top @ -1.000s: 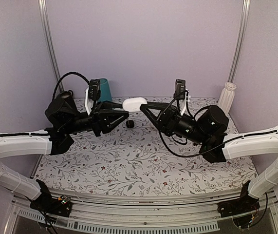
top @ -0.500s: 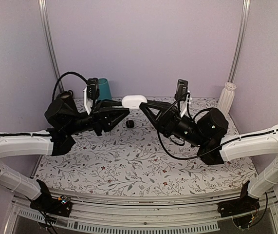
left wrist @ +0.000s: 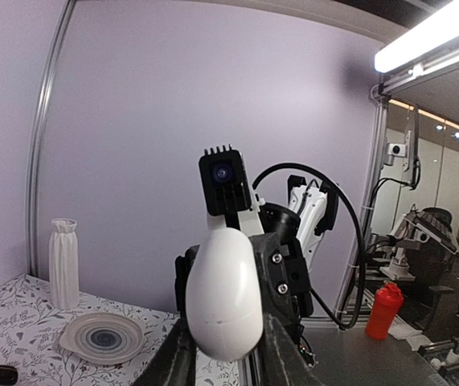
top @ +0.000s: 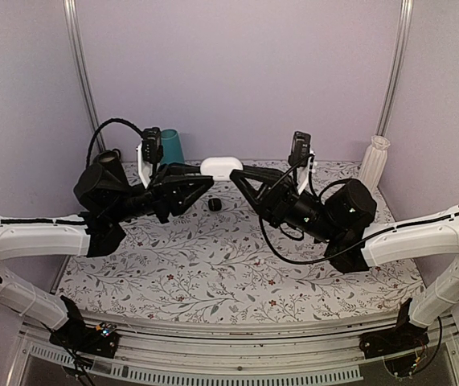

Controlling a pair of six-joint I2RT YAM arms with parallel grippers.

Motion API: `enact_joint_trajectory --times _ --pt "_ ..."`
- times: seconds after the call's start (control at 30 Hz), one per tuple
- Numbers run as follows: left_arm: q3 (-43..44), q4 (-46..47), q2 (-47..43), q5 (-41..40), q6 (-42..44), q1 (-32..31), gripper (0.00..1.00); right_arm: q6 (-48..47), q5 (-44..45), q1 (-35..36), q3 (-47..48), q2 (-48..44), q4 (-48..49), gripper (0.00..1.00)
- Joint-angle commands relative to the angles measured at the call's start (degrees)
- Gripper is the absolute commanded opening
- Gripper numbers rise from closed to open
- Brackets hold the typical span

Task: Insert the wireless bluetooth earbuds into the charging case
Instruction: Pass from the right arm to the left

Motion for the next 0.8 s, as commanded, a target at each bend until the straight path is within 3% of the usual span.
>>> enact_joint_trajectory --times 0.0,0.2,0.4,0.57,0.77 --pt "0.7 3.8 0.5 0.5 -0.7 -1.1 0.27 -0.6 0.0 0.4 0.0 1.4 -0.8 0.03" --pt "1.1 4.3 0.3 1.8 -1.8 -1.0 0.31 -1.0 -1.3 0.3 0.2 1.6 -2.7 0.03" --pt "1.4 4.9 0.5 3.4 -2.6 -1.0 0.26 -2.1 1.1 0.4 -0.9 0.3 -2.9 0.03" --pt "1.4 5.4 1.2 4.2 -3.8 -1.1 0.35 -2.3 2.6 0.4 -1.3 -0.7 -1.8 0.03" --pt "1.9 6.2 2.1 5.2 -4.8 -1.1 0.36 -2.5 3.3 0.4 -1.8 -1.0 -0.8 0.03"
